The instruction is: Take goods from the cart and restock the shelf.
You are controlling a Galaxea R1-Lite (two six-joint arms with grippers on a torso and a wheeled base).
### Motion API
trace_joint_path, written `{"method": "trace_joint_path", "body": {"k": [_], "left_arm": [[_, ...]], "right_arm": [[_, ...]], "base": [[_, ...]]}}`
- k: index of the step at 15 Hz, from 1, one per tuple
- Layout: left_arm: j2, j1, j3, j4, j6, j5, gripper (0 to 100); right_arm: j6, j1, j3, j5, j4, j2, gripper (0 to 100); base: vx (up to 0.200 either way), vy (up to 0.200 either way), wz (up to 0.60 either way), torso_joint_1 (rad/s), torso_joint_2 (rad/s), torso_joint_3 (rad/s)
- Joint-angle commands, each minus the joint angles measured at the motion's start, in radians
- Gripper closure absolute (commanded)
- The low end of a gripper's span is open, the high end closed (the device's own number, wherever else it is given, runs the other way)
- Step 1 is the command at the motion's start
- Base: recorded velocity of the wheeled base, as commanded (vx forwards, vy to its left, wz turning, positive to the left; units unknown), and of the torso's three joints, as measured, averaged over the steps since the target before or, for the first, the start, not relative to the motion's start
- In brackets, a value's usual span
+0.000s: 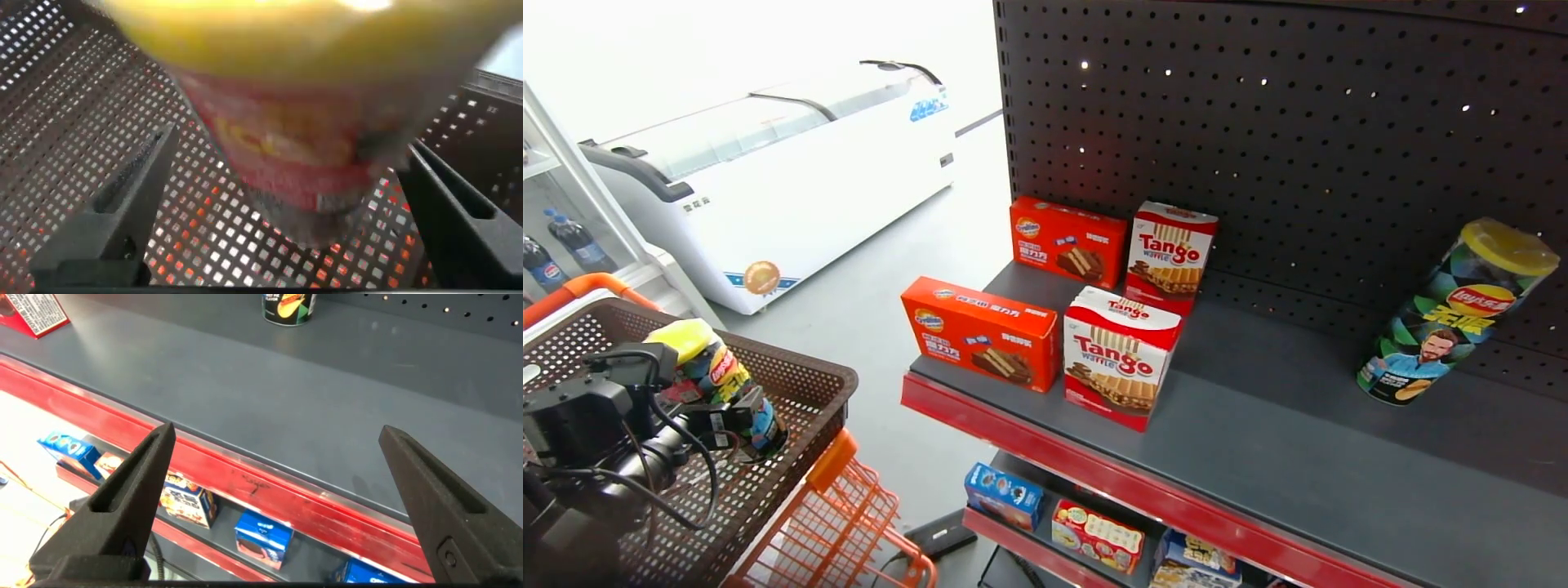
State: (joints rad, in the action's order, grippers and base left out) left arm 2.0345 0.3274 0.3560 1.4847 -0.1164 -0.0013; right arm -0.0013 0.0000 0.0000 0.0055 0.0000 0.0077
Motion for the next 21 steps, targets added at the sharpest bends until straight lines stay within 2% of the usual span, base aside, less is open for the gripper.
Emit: {"method": "trace_joint_path", "body": {"k": [1, 3, 4, 9, 12, 14, 16, 18, 20, 21], "left_arm": [[0.064, 0.001, 0.064, -0.003, 0.017, -0.002, 0], [0.085, -0.002, 0.100, -0.004, 0.021, -0.011, 0], [0.096, -0.005, 0.115, -0.003, 0.021, -0.016, 100], [0.096, -0.039, 0.176, -0.006, 0.017, -0.062, 100], [0.024, -0.070, 0.201, -0.020, 0.017, -0.052, 100], [-0.042, -0.076, 0.258, -0.090, 0.015, -0.052, 100], [-0.175, -0.094, 0.339, -0.251, 0.012, -0.059, 100], [-0.226, -0.122, 0.370, -0.268, 0.014, -0.072, 100], [-0.272, -0.212, 0.436, -0.297, 0.014, -0.072, 100], [-0.306, -0.274, 0.471, -0.360, 0.014, -0.068, 100]], "right_arm": [[0.000, 0.000, 0.000, 0.001, 0.000, 0.002, 0], [0.000, 0.000, 0.000, 0.001, 0.000, 0.002, 0], [0.000, 0.000, 0.000, 0.001, 0.000, 0.002, 0], [0.000, 0.000, 0.000, 0.001, 0.000, 0.002, 0], [0.000, 0.000, 0.000, 0.001, 0.000, 0.002, 0], [0.000, 0.000, 0.000, 0.001, 0.000, 0.002, 0], [0.000, 0.000, 0.000, 0.001, 0.000, 0.002, 0], [0.000, 0.000, 0.000, 0.001, 0.000, 0.002, 0], [0.000, 0.000, 0.000, 0.001, 0.000, 0.002, 0], [0.000, 0.000, 0.000, 0.001, 0.000, 0.002, 0]], "base": [[0.000, 0.000, 0.00, 0.000, 0.00, 0.000], [0.000, 0.000, 0.00, 0.000, 0.00, 0.000], [0.000, 0.000, 0.00, 0.000, 0.00, 0.000], [0.000, 0.000, 0.00, 0.000, 0.00, 0.000], [0.000, 0.000, 0.00, 0.000, 0.00, 0.000], [0.000, 0.000, 0.00, 0.000, 0.00, 0.000], [0.000, 0.000, 0.00, 0.000, 0.00, 0.000], [0.000, 0.000, 0.00, 0.000, 0.00, 0.000], [0.000, 0.000, 0.00, 0.000, 0.00, 0.000], [0.000, 0.000, 0.00, 0.000, 0.00, 0.000]]}}
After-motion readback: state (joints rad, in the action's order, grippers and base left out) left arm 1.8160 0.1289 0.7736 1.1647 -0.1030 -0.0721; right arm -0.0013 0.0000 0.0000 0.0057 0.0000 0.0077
